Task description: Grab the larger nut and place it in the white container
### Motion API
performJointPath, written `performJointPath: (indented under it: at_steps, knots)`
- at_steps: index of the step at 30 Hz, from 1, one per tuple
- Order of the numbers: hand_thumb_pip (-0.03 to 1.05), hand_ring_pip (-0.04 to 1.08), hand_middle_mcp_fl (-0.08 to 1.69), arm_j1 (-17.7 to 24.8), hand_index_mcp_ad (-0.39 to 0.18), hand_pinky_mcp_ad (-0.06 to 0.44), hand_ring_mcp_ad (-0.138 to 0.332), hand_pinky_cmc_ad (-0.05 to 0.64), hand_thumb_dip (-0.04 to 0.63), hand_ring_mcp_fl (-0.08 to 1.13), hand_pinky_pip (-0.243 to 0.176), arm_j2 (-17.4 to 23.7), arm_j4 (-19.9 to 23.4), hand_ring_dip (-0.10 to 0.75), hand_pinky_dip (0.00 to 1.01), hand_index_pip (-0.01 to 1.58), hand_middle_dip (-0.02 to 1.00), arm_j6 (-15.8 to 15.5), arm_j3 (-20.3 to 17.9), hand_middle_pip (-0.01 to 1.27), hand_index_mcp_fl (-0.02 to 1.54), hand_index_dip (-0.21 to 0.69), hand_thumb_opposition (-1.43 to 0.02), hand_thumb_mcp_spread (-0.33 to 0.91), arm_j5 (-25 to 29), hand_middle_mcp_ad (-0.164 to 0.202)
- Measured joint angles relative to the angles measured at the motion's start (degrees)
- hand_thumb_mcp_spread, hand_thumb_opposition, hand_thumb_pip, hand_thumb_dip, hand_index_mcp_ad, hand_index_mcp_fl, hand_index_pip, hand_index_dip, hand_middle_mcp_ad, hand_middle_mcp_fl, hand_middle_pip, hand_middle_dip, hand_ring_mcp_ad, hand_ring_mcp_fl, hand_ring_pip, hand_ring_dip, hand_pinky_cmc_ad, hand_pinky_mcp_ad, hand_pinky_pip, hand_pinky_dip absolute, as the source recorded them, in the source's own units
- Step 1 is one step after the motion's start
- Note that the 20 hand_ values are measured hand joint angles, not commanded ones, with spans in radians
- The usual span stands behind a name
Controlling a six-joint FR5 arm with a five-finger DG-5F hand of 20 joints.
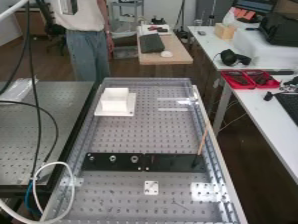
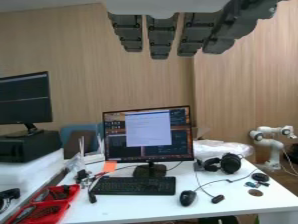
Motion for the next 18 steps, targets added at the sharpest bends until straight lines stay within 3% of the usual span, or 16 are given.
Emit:
performJointPath:
  at_steps: [4, 5, 6, 7, 9, 12, 18]
  knots:
    - [0.03, 0.01, 0.02, 0.02, -0.023, 0.052, 0.054, 0.047, 0.000, 0.00, -0.010, 0.17, -0.03, 0.016, 0.02, 0.01, 0.03, 0.03, -0.17, 0.01, 0.02, 0.000, 0.00, -0.01, 0.15, 0.026]
    - [0.14, 0.01, 0.03, 0.02, -0.023, 0.052, 0.051, 0.047, 0.002, 0.00, -0.010, 0.19, -0.03, 0.019, 0.04, 0.02, 0.03, 0.04, -0.20, 0.02, 0.02, 0.000, -0.05, 0.04, 0.16, 0.014]
    - [0.34, 0.01, 0.03, 0.01, -0.024, 0.049, 0.054, 0.051, 0.037, 0.00, -0.010, 0.23, -0.02, 0.023, 0.09, 0.03, 0.04, 0.09, -0.26, 0.04, 0.02, 0.000, -0.15, 0.12, 0.22, 0.010]
    - [0.42, 0.01, 0.04, 0.01, -0.024, 0.066, 0.051, 0.052, 0.054, 0.00, -0.010, 0.25, 0.00, 0.028, 0.16, 0.04, 0.06, 0.10, -0.32, 0.05, 0.02, 0.000, -0.24, 0.17, 0.27, 0.010]
    - [0.41, 0.05, 0.05, 0.00, -0.024, 0.122, 0.063, 0.113, 0.084, 0.00, -0.014, 0.34, 0.15, 0.054, 0.28, 0.06, 0.11, 0.12, -0.52, 0.08, 0.02, 0.000, -0.40, 0.21, 0.35, 0.012]
    - [0.47, 0.05, 0.07, -0.04, -0.024, 0.201, 0.080, 0.183, 0.082, 0.00, -0.037, 0.49, 0.35, 0.072, 0.39, 0.08, 0.15, 0.15, -0.78, 0.09, 0.02, 0.000, -0.54, 0.21, 0.37, 0.010]
    - [0.48, 0.07, 0.08, 0.00, -0.023, 0.262, 0.120, 0.271, 0.079, 0.00, -0.058, 0.64, 0.35, 0.103, 0.52, 0.09, 0.19, -0.17, -1.51, 0.10, 0.04, 0.000, -0.68, 0.21, 0.94, 0.012]
